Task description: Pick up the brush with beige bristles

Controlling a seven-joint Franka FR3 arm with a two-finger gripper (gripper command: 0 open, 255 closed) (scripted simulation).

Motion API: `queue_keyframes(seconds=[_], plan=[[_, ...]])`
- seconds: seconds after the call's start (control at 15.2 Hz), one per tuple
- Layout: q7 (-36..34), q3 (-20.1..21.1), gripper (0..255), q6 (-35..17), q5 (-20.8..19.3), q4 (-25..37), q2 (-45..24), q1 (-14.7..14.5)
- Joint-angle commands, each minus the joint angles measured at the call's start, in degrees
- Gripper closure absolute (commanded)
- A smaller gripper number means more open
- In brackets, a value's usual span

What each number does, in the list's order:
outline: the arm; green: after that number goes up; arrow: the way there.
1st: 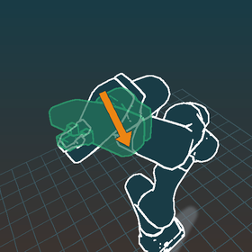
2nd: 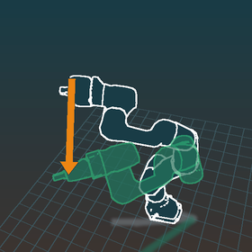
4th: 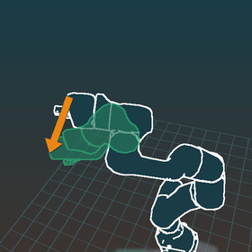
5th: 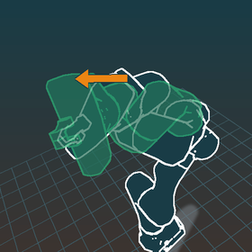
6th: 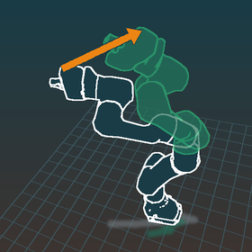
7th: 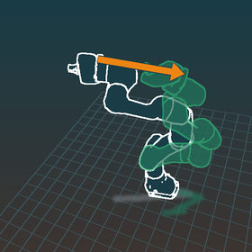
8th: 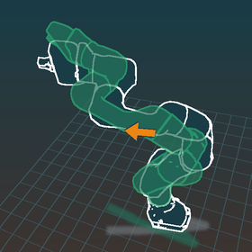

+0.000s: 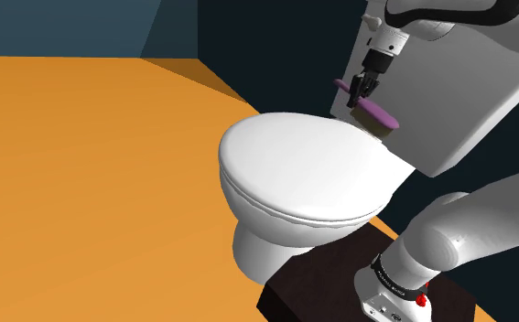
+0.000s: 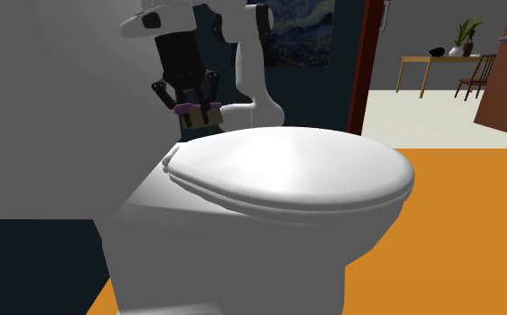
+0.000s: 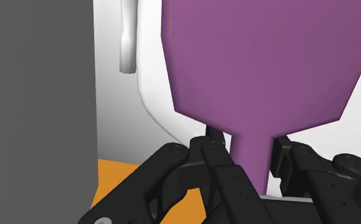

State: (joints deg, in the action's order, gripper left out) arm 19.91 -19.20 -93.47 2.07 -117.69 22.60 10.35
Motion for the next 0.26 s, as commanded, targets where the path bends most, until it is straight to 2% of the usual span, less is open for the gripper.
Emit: queue_keyframes(seconds=[0.0, 0.2], plan=[[-0.2, 0.1, 255, 1.5, 0.1, 1.7, -0.1, -0.1], [-0.3, 0.1, 255, 2.4, 0.1, 2.7, -0.2, -0.1]])
